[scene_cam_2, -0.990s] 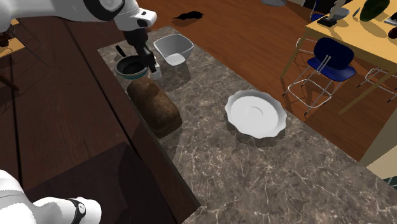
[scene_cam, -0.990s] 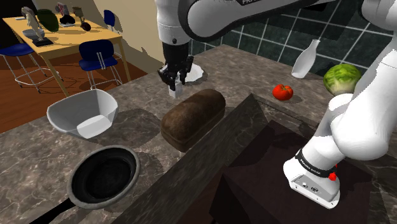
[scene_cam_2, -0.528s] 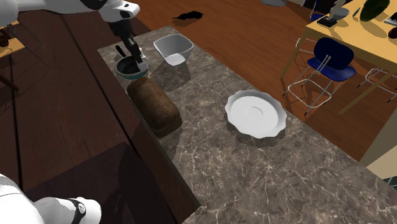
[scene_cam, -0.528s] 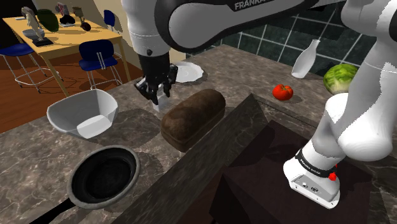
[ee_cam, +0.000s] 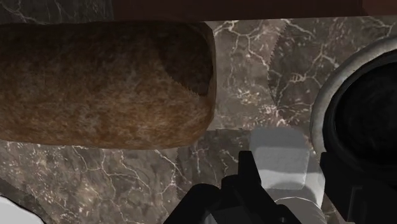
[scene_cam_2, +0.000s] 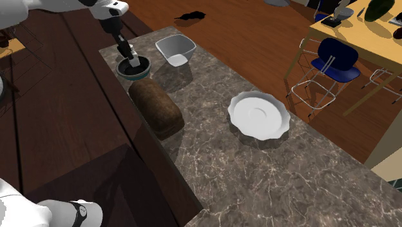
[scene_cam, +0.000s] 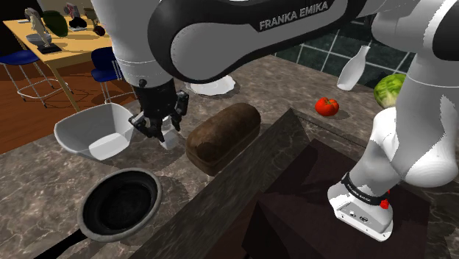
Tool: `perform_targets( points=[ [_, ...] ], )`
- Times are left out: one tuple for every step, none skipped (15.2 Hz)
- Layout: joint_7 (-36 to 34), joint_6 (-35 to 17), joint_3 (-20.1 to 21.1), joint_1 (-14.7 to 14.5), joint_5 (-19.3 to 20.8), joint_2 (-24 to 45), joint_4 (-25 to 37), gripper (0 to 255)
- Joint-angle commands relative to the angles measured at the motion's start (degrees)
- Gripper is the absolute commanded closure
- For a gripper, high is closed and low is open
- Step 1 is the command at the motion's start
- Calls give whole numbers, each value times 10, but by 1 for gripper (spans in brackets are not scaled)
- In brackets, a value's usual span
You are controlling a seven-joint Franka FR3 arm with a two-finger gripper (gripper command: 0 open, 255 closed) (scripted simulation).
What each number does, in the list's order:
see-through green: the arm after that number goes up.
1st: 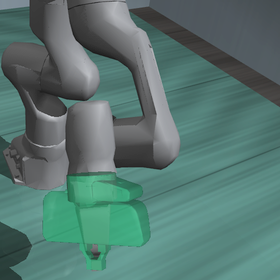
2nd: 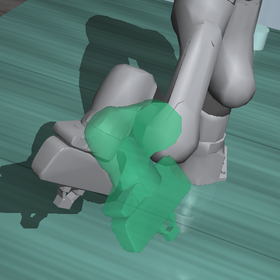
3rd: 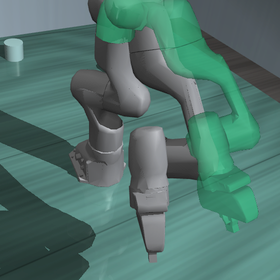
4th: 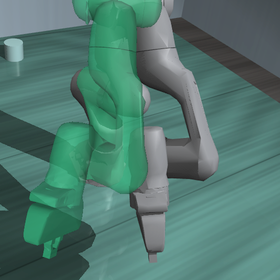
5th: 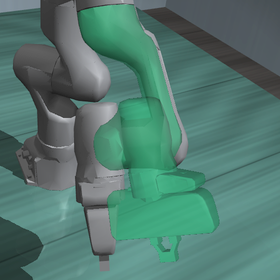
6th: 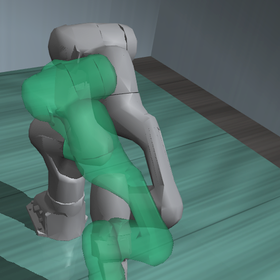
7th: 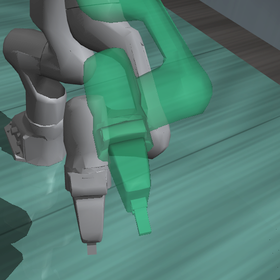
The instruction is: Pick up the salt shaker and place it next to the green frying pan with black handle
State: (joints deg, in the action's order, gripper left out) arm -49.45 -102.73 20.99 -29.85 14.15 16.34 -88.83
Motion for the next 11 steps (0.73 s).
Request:
perform_targets(
  points=[
    [-5,-10,0,-2,3,6,-5,255],
    [-6,-18,0,-2,3,7,-12,255],
    [-8,-25,-1,-1,4,8,-18,255],
    [-9,-32,-1,-1,5,9,-25,255],
    [-10,-39,-1,-1,6,10,-31,255],
    [-12,-46,-1,-1,7,11,-37,255],
    [-13,-53,-2,-1,8,12,-43,255],
    [-15,-60,-2,0,9,14,-48,255],
    [-16,-67,-3,0,10,15,-54,255],
    [-18,-74,-3,0,11,17,-59,255],
    [-19,-81,-3,0,12,19,-64,255]
  ],
)
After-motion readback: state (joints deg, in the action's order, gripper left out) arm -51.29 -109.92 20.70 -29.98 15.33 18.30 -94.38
